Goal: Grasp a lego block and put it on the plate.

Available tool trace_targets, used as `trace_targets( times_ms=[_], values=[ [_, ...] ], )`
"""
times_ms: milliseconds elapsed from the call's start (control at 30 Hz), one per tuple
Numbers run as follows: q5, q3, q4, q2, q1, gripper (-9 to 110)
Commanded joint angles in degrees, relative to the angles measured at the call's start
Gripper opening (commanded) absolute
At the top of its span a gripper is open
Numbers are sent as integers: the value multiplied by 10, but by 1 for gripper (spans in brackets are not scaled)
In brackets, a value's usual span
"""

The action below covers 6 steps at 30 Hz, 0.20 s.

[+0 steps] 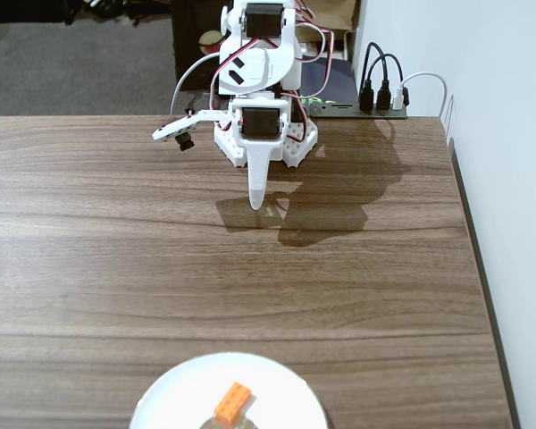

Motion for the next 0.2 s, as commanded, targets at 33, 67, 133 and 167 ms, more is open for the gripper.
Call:
trace_targets(
  times_ms=[33,67,133,167],
  values=[
    [-1,-1,3,-2,-2,1],
    [-1,-1,3,-2,-2,1],
    [-1,-1,3,-2,-2,1],
    [-1,-1,3,-2,-2,1]
  ],
)
